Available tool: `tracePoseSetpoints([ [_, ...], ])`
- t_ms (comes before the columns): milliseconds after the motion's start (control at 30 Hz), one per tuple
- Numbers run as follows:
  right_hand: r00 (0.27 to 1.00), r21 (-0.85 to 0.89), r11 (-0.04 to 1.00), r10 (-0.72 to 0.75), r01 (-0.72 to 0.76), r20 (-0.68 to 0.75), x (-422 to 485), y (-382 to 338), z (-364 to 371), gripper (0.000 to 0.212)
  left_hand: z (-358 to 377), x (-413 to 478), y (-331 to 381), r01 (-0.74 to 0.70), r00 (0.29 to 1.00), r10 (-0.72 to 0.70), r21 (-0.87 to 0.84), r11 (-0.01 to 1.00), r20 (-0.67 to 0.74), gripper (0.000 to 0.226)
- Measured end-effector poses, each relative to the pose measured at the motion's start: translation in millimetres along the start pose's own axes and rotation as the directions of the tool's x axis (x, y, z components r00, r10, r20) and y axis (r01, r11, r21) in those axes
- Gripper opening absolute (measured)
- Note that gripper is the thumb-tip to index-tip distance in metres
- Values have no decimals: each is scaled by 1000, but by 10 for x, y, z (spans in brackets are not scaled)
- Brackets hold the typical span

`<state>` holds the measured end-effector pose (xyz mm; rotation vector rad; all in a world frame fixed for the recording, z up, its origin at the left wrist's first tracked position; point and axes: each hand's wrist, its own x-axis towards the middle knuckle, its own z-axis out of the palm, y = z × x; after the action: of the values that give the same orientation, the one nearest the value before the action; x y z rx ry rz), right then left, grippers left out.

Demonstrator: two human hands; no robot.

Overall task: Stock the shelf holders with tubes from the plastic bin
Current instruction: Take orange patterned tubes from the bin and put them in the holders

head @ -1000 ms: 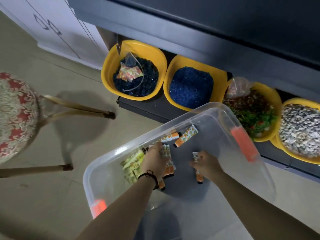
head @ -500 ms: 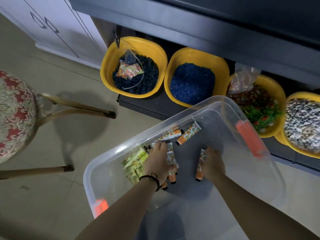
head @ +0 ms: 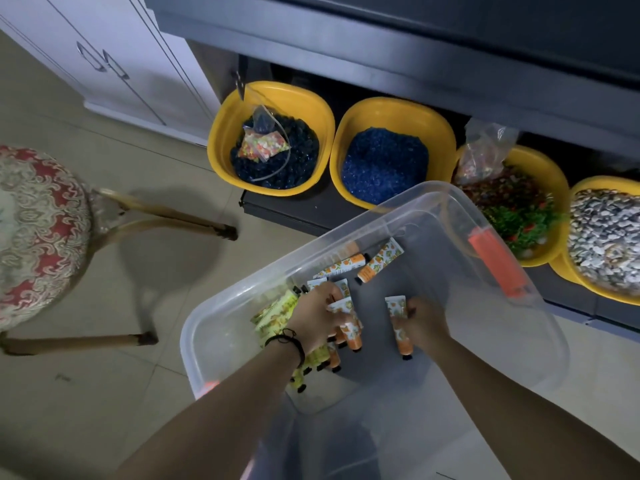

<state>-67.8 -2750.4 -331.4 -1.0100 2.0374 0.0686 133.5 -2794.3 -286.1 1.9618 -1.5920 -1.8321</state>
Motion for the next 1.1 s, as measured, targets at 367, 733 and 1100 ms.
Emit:
tracePoseSetpoints([
  [367,978,83,978,-197,191,72,-693,-697,-857,41,-467,-525,679,-225,971,217,72,972,101,21],
  [733,811,-268,778,-585,568,19,-2531,-1936,-2990,27,-1941,-2138,2330,-445,895,424,348,825,139,17],
  [1100,581,-346,562,-812,751,-57,-4533,-3114,-5002,35,-3272,-4284,4366,-593,626,779,631,500,-28,22],
])
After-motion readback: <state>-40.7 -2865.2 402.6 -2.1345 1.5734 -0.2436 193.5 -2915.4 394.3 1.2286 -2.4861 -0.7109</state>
